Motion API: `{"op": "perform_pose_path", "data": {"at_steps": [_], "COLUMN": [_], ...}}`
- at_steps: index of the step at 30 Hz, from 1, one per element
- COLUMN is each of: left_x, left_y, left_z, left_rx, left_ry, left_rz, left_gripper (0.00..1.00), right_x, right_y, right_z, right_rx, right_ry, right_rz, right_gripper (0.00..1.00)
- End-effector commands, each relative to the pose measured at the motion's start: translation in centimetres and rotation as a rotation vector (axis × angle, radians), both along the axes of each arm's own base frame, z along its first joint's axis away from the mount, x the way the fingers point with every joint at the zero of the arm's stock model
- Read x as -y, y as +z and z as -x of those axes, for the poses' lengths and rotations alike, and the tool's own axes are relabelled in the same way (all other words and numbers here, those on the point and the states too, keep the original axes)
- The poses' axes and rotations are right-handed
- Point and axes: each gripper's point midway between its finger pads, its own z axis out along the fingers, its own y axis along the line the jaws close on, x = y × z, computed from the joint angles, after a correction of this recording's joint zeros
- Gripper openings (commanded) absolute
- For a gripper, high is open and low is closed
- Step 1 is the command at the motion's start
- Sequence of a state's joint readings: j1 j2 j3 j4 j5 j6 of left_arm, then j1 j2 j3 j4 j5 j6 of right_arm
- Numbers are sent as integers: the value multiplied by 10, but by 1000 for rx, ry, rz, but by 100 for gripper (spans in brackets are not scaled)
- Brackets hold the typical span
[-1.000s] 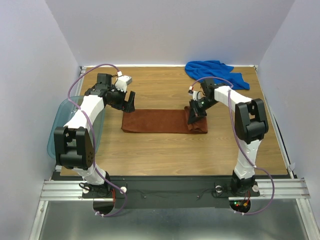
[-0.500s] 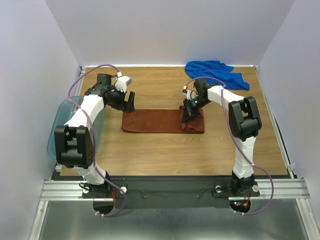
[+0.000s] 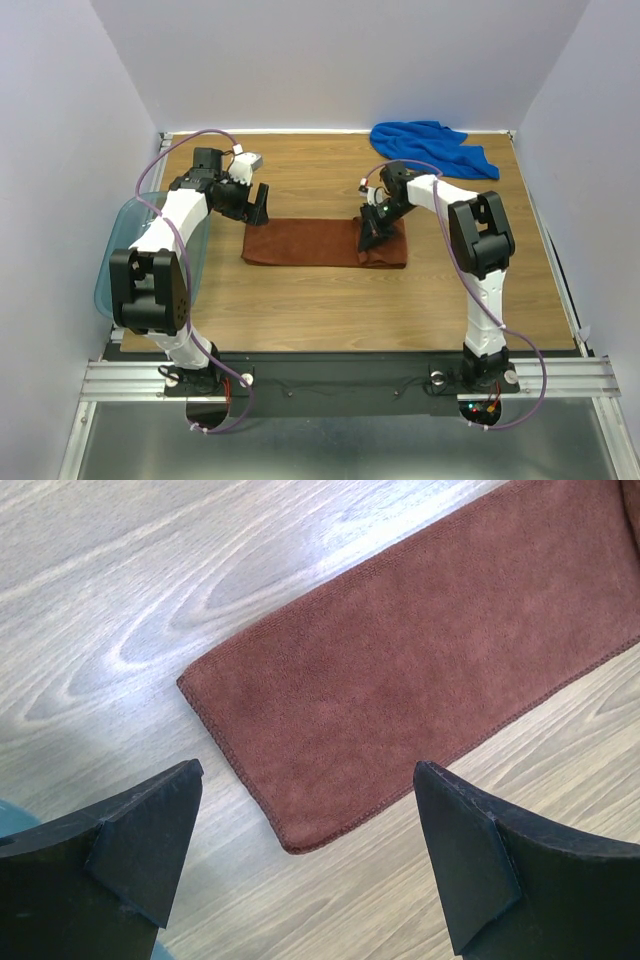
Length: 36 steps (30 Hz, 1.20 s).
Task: Roll the towels
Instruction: Fold the towel
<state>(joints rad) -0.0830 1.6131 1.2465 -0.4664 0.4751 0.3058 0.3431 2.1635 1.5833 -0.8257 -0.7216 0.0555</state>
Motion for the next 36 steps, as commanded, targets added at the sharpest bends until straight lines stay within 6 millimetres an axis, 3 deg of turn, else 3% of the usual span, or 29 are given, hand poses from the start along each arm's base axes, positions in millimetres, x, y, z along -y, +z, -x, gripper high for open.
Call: {"op": "perform_pose_path", "data": {"at_steps": [1,3,5,8,9,12,13,16,21,27,31,32,36], "left_x": [2,3,3,7,9,10,15,15,17,20,23,24,29], "left_y": [7,6,8,5,3,-2,-6,-15,-39,-75,-94,-96,-111], "left_z": [-6,-3,-2,2,5,8,11,14,17,16,8,5,-10], "left_rx": [22,15,16,-1,-13,-12,-19,-42,-107,-204,-241,-242,-261], "left_ry": [-8,-15,-25,-36,-44,-48,-56,-49,-27,-4,8,5,6], "left_rz": [18,20,22,37,40,14,7,-14,-57,-126,-138,-139,-135], "left_gripper": [99,99,99,98,94,86,78,64,55,39,38,38,38], "right_x": [-14,-16,-18,-21,-22,-14,-6,28,75,87,88,85,75], "right_y": [12,20,34,66,86,105,108,93,48,12,-11,-9,-15], "right_z": [-9,-10,-12,-12,-11,-15,-19,-37,-45,-36,-12,-12,18], "right_rx": [33,48,73,146,187,280,318,378,406,365,268,272,190], "right_ry": [19,24,32,63,73,88,78,59,95,139,139,139,78], "right_rz": [-64,-79,-104,-153,-182,-166,-128,24,283,340,330,314,227], "right_gripper": [27,43,48,50,50,47,46,32,21,20,20,20,20]}}
